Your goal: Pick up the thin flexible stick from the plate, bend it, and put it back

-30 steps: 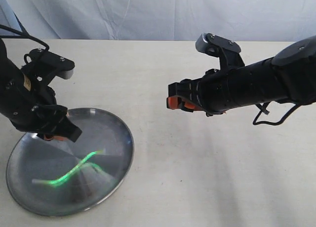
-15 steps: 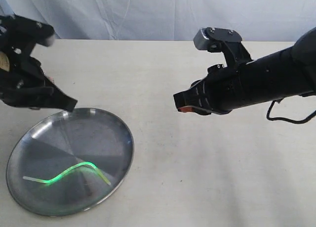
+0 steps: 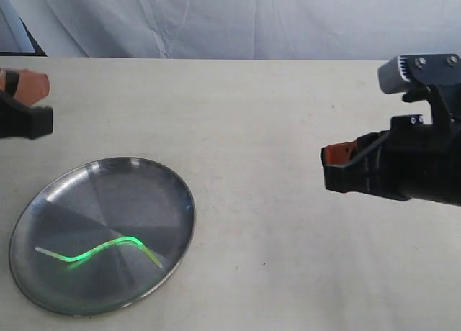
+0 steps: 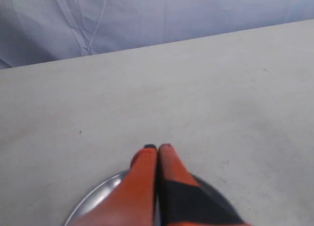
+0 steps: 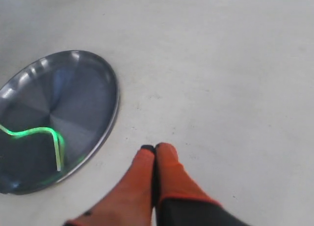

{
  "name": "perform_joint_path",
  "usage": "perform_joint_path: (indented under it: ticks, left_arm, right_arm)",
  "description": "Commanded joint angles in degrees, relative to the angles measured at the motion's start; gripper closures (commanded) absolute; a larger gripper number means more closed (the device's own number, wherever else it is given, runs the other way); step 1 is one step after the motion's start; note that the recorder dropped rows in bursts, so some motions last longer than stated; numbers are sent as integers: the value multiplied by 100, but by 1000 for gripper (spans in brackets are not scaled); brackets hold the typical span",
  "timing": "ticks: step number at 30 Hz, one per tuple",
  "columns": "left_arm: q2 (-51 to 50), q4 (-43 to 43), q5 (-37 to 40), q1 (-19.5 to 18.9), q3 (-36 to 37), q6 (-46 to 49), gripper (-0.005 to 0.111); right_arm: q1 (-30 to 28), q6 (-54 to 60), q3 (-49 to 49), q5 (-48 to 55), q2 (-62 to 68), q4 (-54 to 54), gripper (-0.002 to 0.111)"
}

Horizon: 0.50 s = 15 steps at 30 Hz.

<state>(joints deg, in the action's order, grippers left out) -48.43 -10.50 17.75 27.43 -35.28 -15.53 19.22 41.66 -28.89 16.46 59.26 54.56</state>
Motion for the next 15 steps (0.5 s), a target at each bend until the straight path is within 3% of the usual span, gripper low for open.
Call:
perform_joint_path:
  ticks: [1,15]
  left_arm:
    - [251,-275,-364,13,610,-87,106]
    - [268,-106,-412,13,755,-102,106]
  right_arm:
    - [19,-288,348,-147,-460,5,109]
    - [19,-276,351,-44,-606,33,109]
